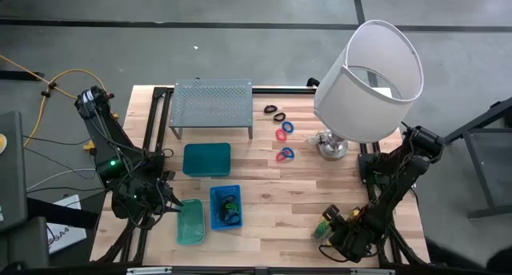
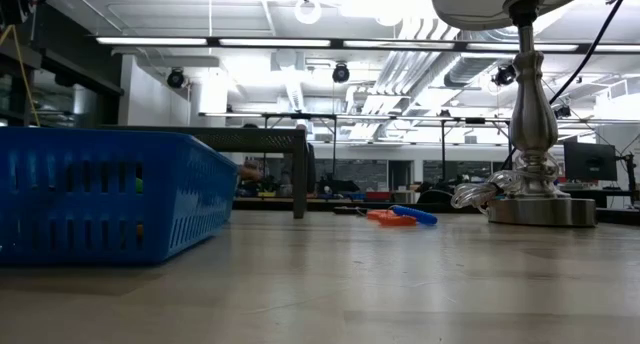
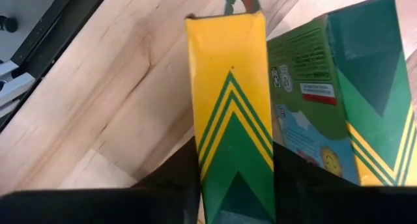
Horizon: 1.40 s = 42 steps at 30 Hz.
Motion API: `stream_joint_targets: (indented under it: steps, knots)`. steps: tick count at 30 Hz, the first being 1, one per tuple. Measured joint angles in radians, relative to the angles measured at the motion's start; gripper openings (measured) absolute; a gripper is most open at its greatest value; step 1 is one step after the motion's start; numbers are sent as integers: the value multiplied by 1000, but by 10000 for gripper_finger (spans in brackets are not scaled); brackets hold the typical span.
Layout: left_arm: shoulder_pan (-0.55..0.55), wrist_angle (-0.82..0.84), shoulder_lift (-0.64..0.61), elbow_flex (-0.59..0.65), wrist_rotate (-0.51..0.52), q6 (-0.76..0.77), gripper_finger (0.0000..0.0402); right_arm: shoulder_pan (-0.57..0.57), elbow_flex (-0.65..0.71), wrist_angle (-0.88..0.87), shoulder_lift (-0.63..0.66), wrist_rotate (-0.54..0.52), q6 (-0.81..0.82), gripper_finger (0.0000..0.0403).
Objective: Pick & Place Office Desk Supplies
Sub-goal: Put the middle crayon box into the top blue bin
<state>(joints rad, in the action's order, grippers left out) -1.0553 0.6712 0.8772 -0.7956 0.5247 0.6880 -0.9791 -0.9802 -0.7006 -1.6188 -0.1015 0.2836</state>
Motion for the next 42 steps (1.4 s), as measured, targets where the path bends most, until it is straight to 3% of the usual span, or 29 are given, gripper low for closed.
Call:
stream_joint_targets:
  steps: [3,10,15,26,33,42]
  knots:
    - [0,0,0,0,0,0,74,0,0,0,1,0,3,98]
    - [0,0,0,0,0,0,74,1,0,13,1,19,8,120]
    - [0,0,0,0,0,0,74,0,0,71,1,78,1,94]
    - [0,0,0,0,0,0,74,0,0,134,1,84,0,94]
    - [0,0,0,0,0,0,74,23,0,334,59,64,-26,97]
    - [0,0,0,0,0,0,74,113,-2,577,130,-75,-66,97]
